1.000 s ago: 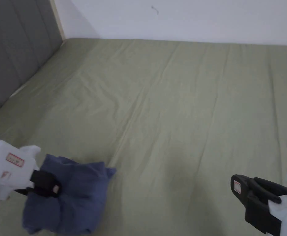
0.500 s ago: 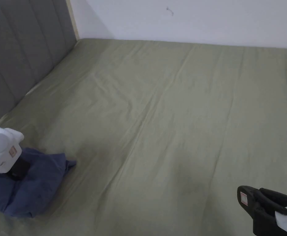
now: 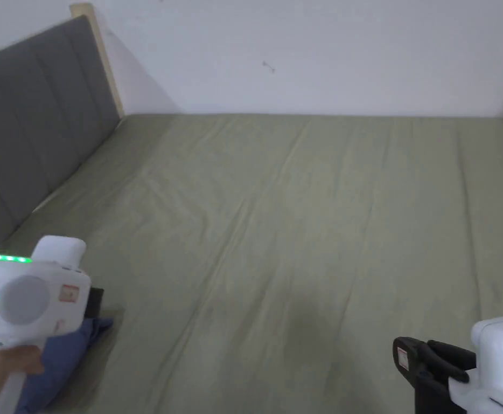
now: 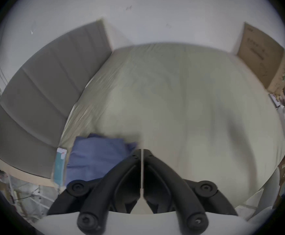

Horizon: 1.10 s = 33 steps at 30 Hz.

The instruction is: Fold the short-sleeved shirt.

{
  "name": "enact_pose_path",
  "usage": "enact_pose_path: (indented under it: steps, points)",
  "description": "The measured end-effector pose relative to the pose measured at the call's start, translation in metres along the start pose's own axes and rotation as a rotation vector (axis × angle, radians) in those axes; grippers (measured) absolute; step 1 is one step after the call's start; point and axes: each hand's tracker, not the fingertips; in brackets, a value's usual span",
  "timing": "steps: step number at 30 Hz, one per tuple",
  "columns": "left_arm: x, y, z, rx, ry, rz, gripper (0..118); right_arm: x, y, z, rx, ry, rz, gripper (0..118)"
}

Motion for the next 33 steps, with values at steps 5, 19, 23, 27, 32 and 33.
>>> enact_pose_path:
  steps: [5, 19, 23, 27, 32, 33]
  points:
    - [0.082, -0.004, 0.058, 0.232, -0.065, 0.016, 0, 0.015, 0.012, 0.019, 0.087, -0.044, -0.002, 0]
    - [0.221, -0.013, 0.162, 0.613, -0.080, 0.057, 0, 0.036, 0.044, 0.080, 0.366, -0.257, -0.003, 0]
    - [0.237, -0.018, 0.181, 0.726, -0.065, 0.054, 9, 0.029, 0.053, 0.102, 0.421, -0.301, 0.027, 0]
    - [0.239, -0.022, 0.198, 0.755, -0.093, 0.074, 115, 0.028, 0.057, 0.118, 0.462, -0.304, 0.026, 8]
    - [0.242, -0.031, 0.219, 0.831, -0.119, 0.047, 118, 0.027, 0.061, 0.133, 0.465, -0.298, 0.006, 20]
    - [0.242, -0.031, 0.222, 0.835, -0.130, 0.052, 118, 0.028, 0.060, 0.134, 0.460, -0.294, 0.001, 28]
